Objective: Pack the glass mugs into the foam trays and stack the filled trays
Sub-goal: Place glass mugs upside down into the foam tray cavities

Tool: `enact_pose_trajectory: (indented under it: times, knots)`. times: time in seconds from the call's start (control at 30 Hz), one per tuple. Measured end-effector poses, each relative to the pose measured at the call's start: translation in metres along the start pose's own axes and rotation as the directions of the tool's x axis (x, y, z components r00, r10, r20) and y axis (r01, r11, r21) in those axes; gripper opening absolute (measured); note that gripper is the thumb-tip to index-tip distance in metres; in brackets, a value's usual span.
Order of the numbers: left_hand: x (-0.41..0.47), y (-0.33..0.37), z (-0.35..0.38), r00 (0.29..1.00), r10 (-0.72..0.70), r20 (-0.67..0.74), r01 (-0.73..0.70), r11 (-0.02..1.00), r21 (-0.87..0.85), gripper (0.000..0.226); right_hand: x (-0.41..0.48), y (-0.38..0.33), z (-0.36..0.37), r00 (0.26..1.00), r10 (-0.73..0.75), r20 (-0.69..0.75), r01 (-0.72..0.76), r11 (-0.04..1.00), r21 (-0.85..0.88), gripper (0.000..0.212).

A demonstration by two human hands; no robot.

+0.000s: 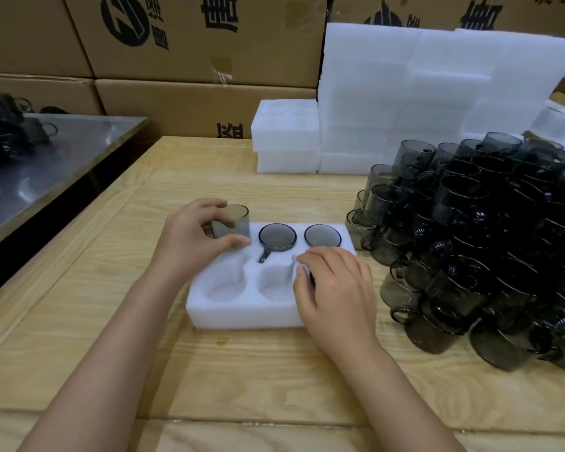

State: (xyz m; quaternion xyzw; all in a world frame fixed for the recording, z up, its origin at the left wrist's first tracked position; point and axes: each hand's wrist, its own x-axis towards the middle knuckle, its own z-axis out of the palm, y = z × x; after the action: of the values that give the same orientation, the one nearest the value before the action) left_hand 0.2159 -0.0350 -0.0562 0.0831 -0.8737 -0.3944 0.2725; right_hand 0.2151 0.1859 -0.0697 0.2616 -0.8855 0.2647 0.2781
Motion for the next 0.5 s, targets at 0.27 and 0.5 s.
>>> enact_pose_trajectory:
  times: [0.27,0.5]
  knots:
    - [-0.012,0.002,-0.010,0.996,-0.070,-0.050,0.055,0.968,-0.245,0.034,0.069,-0.035,0.017,0.864,-0.136,0.484,-0.050,0.935,0.351,0.043]
    - [-0.013,-0.009,-0.019,0.996,-0.084,0.024,0.087,0.930,-0.358,0.031,0.082,-0.034,0.041,0.857,-0.106,0.504,-0.101,0.925,0.365,0.025]
